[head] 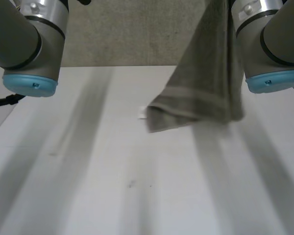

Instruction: Fold the towel.

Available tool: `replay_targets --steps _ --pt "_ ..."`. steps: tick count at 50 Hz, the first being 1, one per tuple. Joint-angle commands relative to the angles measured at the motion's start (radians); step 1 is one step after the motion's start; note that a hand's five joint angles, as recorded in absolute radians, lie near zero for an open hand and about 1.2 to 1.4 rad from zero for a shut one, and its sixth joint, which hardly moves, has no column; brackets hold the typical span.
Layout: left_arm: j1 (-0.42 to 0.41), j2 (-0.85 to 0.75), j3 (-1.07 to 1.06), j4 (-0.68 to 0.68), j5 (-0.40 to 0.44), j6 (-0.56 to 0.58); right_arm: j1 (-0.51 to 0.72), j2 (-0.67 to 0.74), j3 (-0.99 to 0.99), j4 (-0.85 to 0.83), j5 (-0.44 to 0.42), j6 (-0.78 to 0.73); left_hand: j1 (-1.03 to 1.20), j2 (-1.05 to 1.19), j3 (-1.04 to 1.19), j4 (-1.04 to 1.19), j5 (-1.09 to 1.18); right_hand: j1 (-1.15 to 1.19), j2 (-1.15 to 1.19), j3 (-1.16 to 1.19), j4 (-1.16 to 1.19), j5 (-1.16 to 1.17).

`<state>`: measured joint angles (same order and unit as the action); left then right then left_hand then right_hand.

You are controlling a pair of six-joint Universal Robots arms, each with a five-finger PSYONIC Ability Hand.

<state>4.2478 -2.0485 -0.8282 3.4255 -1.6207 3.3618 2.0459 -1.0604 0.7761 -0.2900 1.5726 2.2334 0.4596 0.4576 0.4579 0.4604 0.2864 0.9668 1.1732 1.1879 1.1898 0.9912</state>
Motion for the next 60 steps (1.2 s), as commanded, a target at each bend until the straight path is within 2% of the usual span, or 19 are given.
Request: replay_targets --steps 1,2,4,5,12,18,24,29,30,32,44,56,59,60 --pt "-0.04 0.083 -0.242 -0.091 -0.002 -0.126 0.037 -0.087 0.214 0.008 0.0 -0.012 -0.211 -0.209 -0.209 -0.212 -0.212 0.429 0.223 0.208 0.206 0.231" --pt "-0.04 0.083 -0.242 -0.091 -0.002 -0.127 0.037 -0.087 0.215 0.008 0.0 -0.012 -0.211 -0.209 -0.209 -0.212 -0.212 0.429 0.223 0.208 0.206 0.231" --pt "-0.051 0.085 -0.36 -0.098 -0.004 -0.218 0.039 -0.092 0.264 0.009 0.004 -0.038 -0.211 -0.209 -0.209 -0.212 -0.212 0.429 0.223 0.208 0.206 0.231" --pt "-0.051 0.085 -0.361 -0.098 -0.004 -0.219 0.039 -0.092 0.264 0.009 0.004 -0.038 -0.211 -0.209 -0.209 -0.212 -0.212 0.429 0.223 0.208 0.206 0.231" --pt "-0.091 0.083 -0.564 -0.101 -0.002 -0.416 0.039 -0.087 0.29 0.066 0.01 -0.067 -0.199 -0.197 -0.197 -0.2 -0.2 0.429 0.223 0.208 0.206 0.231" --pt "-0.134 0.083 -0.617 -0.111 -0.002 -0.489 0.045 -0.066 0.285 0.164 0.0 -0.07 -0.19 -0.188 -0.189 -0.191 -0.192 0.429 0.223 0.208 0.206 0.231" --pt "-0.166 0.082 -0.64 -0.161 -0.001 -0.582 0.069 -0.075 0.27 0.177 0.007 -0.07 -0.182 -0.179 -0.18 -0.182 -0.183 0.429 0.223 0.208 0.206 0.231" --pt "-0.204 0.082 -0.638 -0.219 0.001 -0.728 0.117 -0.122 0.226 0.186 0.033 -0.069 -0.123 -0.121 -0.121 -0.124 -0.124 0.429 0.223 0.208 0.206 0.231" --pt "-0.204 0.082 -0.638 -0.219 0.001 -0.728 0.117 -0.122 0.226 0.186 0.033 -0.069 -0.123 -0.121 -0.121 -0.124 -0.124 0.429 0.223 0.208 0.206 0.231" --pt "-0.224 0.08 -0.64 -0.223 0.001 -0.789 0.16 -0.127 0.213 0.186 0.067 -0.073 -0.099 -0.097 -0.098 -0.1 -0.101 0.429 0.223 0.208 0.206 0.231" --pt "-0.263 0.042 -0.611 -0.213 -0.002 -0.857 0.324 -0.151 0.209 0.186 0.148 -0.166 -0.096 -0.094 -0.095 -0.097 -0.098 0.429 0.223 0.208 0.206 0.231" --pt "-0.263 -0.021 -0.598 -0.17 -0.004 -0.932 0.378 -0.179 0.21 0.187 0.179 -0.162 -0.096 -0.094 -0.095 -0.097 -0.098 0.429 0.223 0.208 0.206 0.231" --pt "-0.263 -0.036 -0.6 -0.144 -0.03 -0.93 0.39 -0.184 0.223 0.187 0.182 -0.162 -0.093 -0.091 -0.092 -0.094 -0.095 0.429 0.223 0.208 0.206 0.231" --pt "-0.263 -0.044 -0.603 -0.129 -0.063 -0.929 0.392 -0.188 0.232 0.187 0.182 -0.162 -0.088 -0.086 -0.086 -0.088 -0.089 0.429 0.223 0.208 0.206 0.231"
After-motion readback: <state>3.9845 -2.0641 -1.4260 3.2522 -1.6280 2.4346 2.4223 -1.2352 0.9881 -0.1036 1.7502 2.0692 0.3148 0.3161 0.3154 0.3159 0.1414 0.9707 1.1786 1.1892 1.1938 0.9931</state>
